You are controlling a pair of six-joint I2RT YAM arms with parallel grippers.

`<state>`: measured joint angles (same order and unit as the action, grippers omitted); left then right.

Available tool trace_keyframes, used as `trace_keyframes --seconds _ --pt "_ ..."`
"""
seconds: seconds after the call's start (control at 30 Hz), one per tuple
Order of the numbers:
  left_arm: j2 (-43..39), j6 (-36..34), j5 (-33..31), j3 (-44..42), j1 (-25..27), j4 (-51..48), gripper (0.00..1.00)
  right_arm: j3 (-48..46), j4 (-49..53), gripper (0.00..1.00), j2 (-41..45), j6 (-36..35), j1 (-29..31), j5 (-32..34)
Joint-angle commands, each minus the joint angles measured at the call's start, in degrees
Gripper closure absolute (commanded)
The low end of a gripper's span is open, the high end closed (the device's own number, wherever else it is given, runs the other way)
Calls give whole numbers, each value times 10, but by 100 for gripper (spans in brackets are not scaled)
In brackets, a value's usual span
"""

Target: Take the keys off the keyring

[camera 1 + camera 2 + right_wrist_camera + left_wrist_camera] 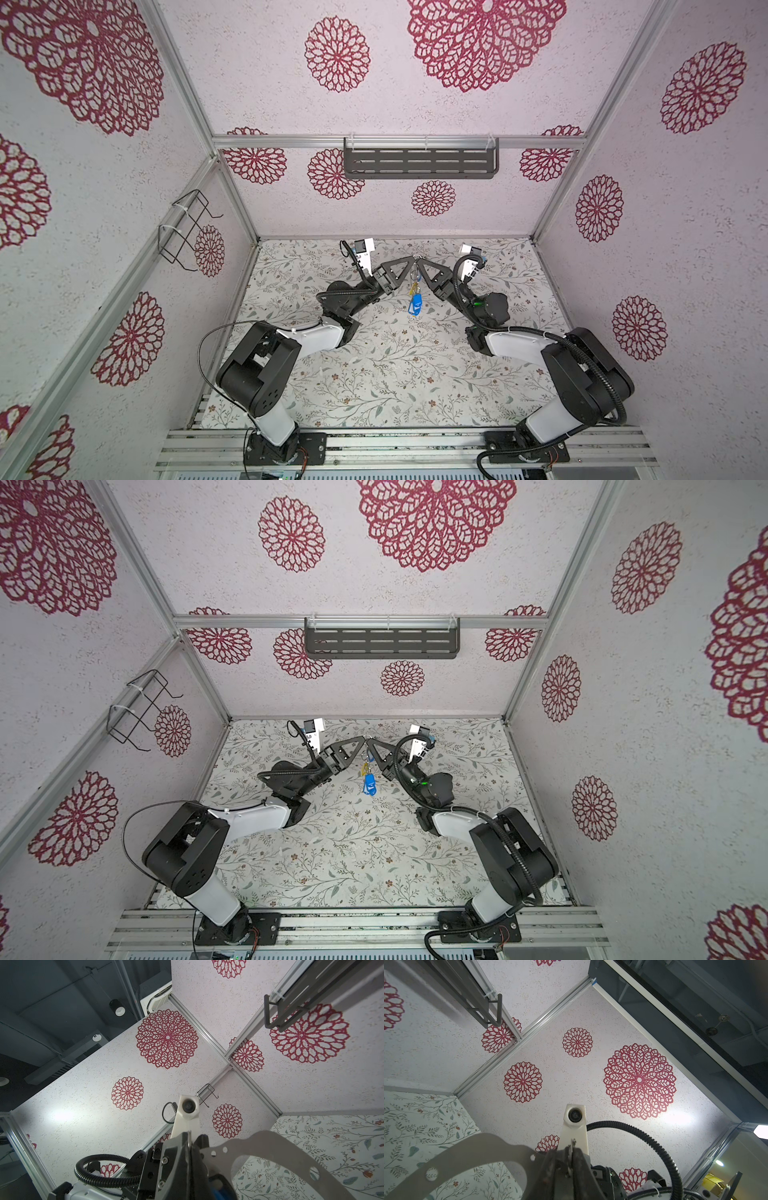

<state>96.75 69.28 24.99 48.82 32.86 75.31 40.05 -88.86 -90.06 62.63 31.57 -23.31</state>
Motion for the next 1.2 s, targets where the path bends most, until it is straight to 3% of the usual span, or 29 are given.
trace_keyframes --seconds 0.0,0.27,0.63,0.87,1.03,1.17 --pt "7 6 6 17 3 20 79 26 -78 100 6 5 5 -8" --pt "15 9 11 21 5 20 81 28 -74 100 3 5 6 -8" --pt "14 9 13 20 6 21 100 25 -70 100 7 1 7 -1" --pt "-7 -10 18 17 6 -10 100 22 -45 100 17 -3 4 -1" --pt "-53 -44 21 21 -1 -120 100 -13 81 71 99 -77 -26 -27" --pt "-85 -69 37 31 -6 -182 100 -24 314 62 207 -241 -39 -21"
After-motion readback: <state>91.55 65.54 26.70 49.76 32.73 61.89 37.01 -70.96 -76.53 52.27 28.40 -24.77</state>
